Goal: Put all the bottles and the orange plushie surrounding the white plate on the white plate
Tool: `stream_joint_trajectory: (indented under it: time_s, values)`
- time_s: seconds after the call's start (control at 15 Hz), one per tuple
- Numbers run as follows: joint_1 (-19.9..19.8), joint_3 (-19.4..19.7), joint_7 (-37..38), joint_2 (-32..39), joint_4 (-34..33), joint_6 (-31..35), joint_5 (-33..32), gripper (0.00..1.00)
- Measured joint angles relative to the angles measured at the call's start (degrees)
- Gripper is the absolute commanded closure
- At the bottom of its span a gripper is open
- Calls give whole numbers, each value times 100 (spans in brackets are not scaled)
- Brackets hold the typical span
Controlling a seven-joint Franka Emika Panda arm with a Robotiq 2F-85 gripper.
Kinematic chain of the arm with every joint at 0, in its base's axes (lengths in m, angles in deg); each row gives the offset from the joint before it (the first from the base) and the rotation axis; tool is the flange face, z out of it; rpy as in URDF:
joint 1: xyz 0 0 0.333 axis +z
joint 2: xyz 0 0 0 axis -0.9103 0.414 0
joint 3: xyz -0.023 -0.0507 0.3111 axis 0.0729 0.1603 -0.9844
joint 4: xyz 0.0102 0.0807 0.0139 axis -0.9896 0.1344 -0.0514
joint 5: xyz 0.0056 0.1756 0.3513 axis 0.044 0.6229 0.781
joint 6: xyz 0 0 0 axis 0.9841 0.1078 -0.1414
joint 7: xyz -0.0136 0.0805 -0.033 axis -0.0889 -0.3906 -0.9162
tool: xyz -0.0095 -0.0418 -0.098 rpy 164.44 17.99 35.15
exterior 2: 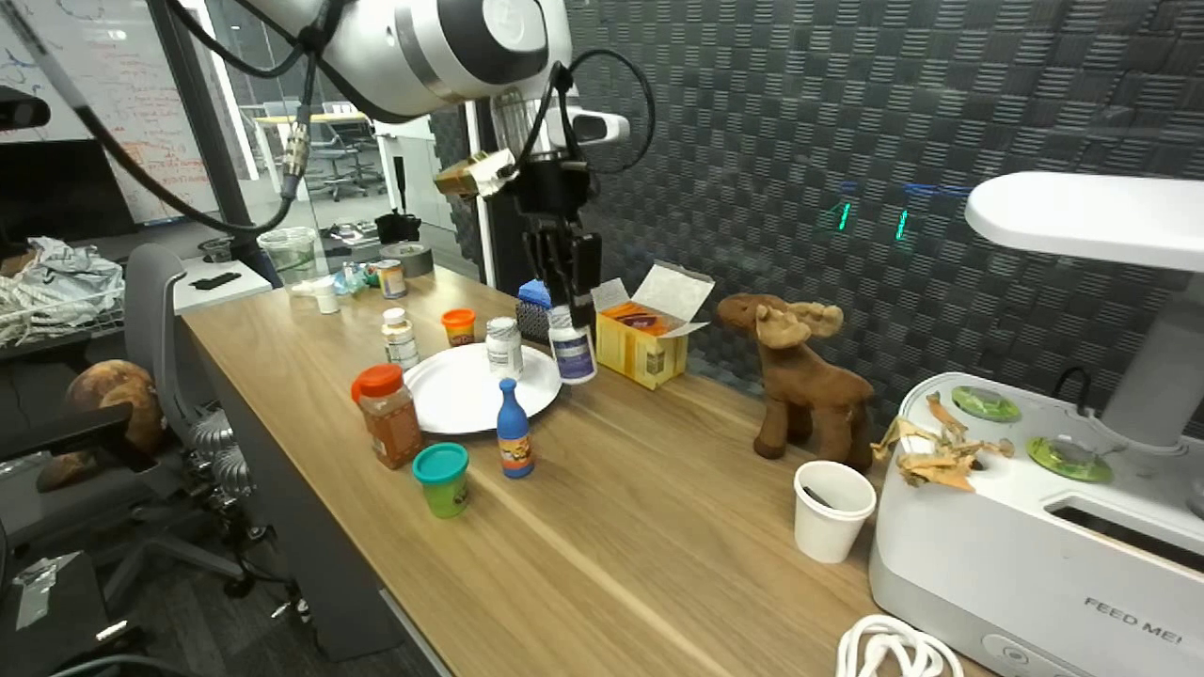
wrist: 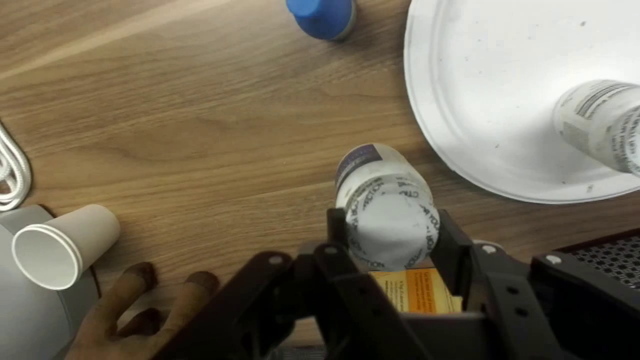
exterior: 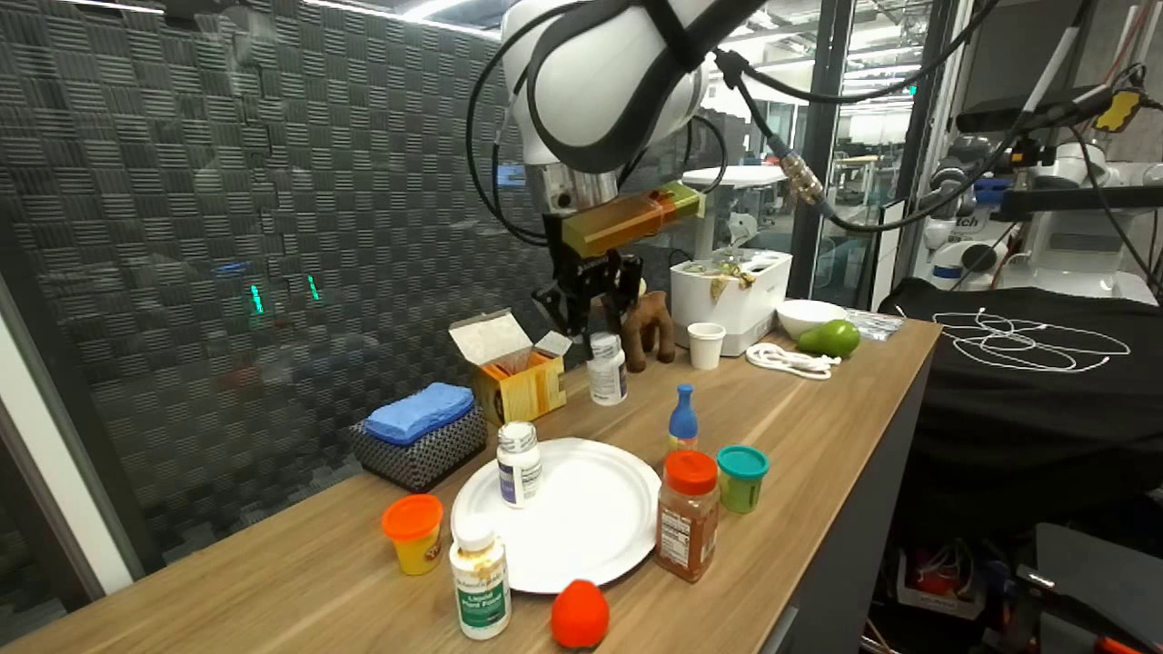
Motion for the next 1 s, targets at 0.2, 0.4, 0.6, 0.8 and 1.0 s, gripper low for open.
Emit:
stream_joint_trajectory:
  time_s: [0.2,0.4,0.6,0.8,1.0]
  values:
    - [87,-163,6,-282,112,-271,11,81]
    - [119,-355,6,-431,327,-372,45,81]
    - [141,-513,6,-447,557,-345,99,81]
    - [149,-605,12,-427,717,-171,280,81]
    - [149,-619,55,-381,770,85,526,81]
